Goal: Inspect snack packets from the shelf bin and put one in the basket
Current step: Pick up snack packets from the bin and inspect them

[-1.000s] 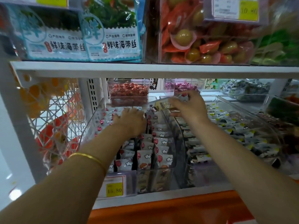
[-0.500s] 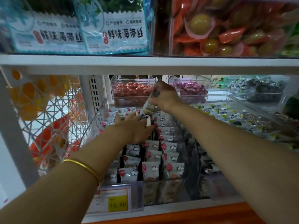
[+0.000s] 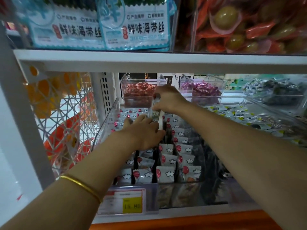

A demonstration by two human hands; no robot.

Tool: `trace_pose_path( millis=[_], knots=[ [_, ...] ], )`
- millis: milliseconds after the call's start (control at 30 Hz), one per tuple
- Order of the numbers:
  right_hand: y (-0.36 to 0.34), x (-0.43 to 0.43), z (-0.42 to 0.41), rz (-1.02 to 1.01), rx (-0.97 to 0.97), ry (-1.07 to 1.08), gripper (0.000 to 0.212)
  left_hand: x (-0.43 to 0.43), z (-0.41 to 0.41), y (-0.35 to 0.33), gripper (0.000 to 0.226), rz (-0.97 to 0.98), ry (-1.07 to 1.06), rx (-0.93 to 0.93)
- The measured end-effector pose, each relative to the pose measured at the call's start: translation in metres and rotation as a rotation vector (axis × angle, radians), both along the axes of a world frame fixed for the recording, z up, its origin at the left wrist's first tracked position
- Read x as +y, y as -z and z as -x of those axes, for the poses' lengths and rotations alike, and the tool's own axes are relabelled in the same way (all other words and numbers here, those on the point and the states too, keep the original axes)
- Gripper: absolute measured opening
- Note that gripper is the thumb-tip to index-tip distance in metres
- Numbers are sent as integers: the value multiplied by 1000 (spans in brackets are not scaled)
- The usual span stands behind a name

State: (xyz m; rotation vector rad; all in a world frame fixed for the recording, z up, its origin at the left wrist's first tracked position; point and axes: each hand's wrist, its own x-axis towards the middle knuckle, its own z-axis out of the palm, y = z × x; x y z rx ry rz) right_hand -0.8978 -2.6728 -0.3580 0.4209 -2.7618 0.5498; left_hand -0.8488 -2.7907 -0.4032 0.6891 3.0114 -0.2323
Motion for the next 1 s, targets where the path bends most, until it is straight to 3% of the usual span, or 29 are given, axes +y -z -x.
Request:
trace_pose_path(
  millis=[100,233,367,467,633,800,1000],
  knots=[
    [12,-6,1,-93,-125,-17,7,0,-6,-3,54,-85,-9,5],
    [16,-9,0,-93,-207,-1,30,2,-20,-6,68,-267,-50,-13],
    [12,-5,5,-7,-118,54,24,7,-35,-1,86,-156,-18,-72],
    [10,-6,13,15,-80,107,18,6,-36,3,79,-130,-10,-77],
    [19,-12,32,-94,-91,168,28,-5,-37,0,64,-98,-1,-106],
    [30,-18,41,-78,-140,195,24,-17,-38,-1,66,-56,-20,-163],
    [18,-7,33,68,-1,223,12,-16,-42,2,69,-124,-11,-126]
  ],
)
